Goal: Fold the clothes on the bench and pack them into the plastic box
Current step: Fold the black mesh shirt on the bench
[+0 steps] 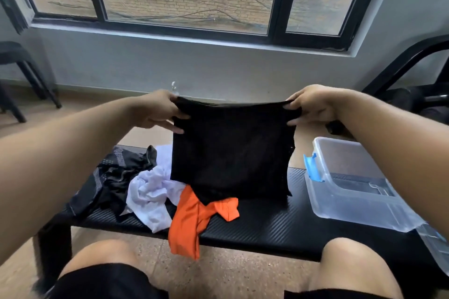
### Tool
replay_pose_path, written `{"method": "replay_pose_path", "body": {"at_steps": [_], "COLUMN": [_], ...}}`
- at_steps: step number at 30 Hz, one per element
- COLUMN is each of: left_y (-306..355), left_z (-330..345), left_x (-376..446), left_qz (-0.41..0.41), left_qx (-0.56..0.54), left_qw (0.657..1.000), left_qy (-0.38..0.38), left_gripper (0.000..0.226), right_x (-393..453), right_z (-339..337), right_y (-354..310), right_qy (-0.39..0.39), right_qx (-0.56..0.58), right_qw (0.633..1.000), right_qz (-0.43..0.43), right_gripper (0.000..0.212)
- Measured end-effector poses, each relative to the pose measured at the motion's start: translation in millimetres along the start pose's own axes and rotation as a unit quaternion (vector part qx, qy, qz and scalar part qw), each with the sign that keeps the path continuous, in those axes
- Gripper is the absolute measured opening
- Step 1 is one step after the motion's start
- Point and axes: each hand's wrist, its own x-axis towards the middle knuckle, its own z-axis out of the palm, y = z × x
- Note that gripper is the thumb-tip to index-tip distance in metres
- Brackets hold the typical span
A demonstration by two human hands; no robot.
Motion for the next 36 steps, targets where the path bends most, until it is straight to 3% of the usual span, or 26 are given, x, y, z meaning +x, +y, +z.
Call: {"method": "replay_pose_path", "body": {"at_steps": [2, 5, 10, 15, 18, 22, 24, 27, 31, 36], "left_y": [13, 45, 104, 115, 92, 47, 16, -26, -74, -93], "left_z": [0, -4, -9, -13, -10, 1, 4, 15, 34, 48], "left_x": [14, 26, 26, 22, 7, -36, -57, -80, -101, -119], "left_qz": [0.051, 0.142, 0.258, 0.295, 0.278, 0.229, 0.185, 0.152, 0.077, -0.008], "left_qx": [-0.065, -0.071, -0.048, -0.039, -0.002, 0.144, 0.175, 0.223, 0.306, 0.231], "left_qw": [0.993, 0.977, 0.943, 0.933, 0.950, 0.961, 0.967, 0.957, 0.933, 0.942], "left_qy": [0.079, 0.140, 0.206, 0.200, 0.140, 0.062, -0.022, -0.106, -0.174, -0.244], "left_gripper": [0.021, 0.021, 0.036, 0.036, 0.035, 0.031, 0.026, 0.040, 0.041, 0.041], "right_x": [9, 13, 16, -1, -19, -51, -71, -99, -118, -136], "right_z": [4, 2, -24, -30, -24, -8, 7, 38, 76, 90], "right_y": [-14, -40, -75, -79, -53, -2, 27, 81, 141, 141], "right_qy": [0.052, 0.138, 0.304, 0.337, 0.298, 0.231, 0.176, 0.059, -0.076, -0.185], "right_qx": [0.110, 0.189, 0.187, 0.175, 0.100, -0.024, -0.057, -0.129, -0.263, -0.313], "right_qw": [0.991, 0.960, 0.898, 0.870, 0.902, 0.938, 0.956, 0.978, 0.956, 0.930], "right_qz": [-0.058, -0.151, -0.257, -0.313, -0.297, -0.259, -0.226, -0.156, -0.104, -0.060], "right_gripper": [0.013, 0.015, 0.012, 0.011, 0.010, 0.017, 0.020, 0.017, 0.018, 0.008]}}
